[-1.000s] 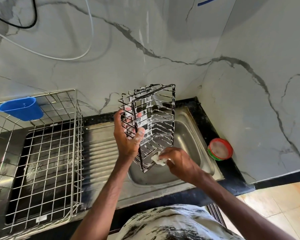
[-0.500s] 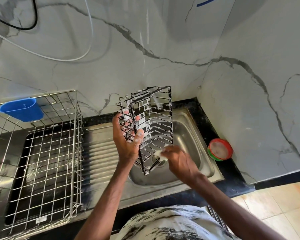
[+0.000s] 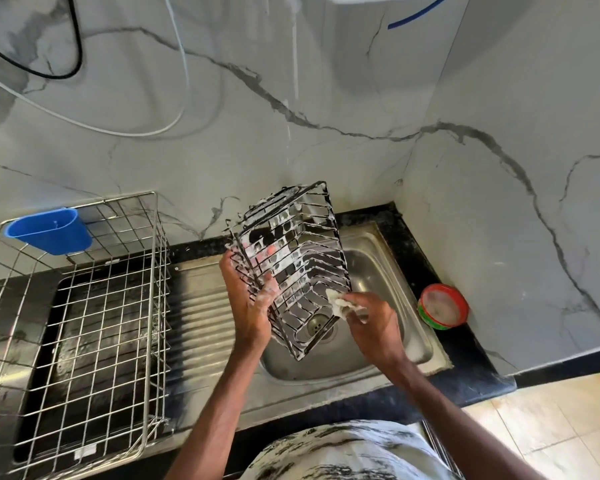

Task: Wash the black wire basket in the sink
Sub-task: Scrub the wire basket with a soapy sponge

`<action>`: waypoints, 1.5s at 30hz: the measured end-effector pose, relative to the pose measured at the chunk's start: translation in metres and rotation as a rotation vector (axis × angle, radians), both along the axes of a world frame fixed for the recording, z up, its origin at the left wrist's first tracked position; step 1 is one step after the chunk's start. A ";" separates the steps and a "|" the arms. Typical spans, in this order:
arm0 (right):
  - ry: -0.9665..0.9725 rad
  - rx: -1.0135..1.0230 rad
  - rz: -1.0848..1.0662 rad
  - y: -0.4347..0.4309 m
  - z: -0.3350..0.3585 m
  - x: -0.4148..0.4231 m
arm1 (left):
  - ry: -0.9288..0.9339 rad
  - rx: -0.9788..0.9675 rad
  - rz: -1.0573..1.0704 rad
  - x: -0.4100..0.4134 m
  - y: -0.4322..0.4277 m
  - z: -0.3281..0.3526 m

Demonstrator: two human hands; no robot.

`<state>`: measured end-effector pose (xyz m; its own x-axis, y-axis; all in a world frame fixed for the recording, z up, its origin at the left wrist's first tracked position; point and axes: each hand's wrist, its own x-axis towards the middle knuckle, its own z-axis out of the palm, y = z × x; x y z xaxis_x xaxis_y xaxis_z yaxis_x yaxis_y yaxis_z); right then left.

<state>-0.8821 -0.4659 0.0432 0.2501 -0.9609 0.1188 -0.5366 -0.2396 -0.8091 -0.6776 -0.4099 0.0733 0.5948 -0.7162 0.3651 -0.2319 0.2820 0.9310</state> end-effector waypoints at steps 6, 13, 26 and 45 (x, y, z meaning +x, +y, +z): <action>-0.587 0.610 0.124 0.009 -0.012 0.003 | 0.139 0.079 -0.094 -0.005 0.012 -0.018; -0.516 0.671 0.056 0.000 -0.002 0.015 | 0.259 0.174 -0.257 -0.004 0.027 0.005; -0.225 0.251 -0.030 -0.060 0.045 0.002 | 0.884 0.206 -0.645 0.048 0.063 0.015; -0.004 -0.104 0.393 -0.085 0.072 0.013 | 0.486 0.915 -0.482 0.064 0.040 0.053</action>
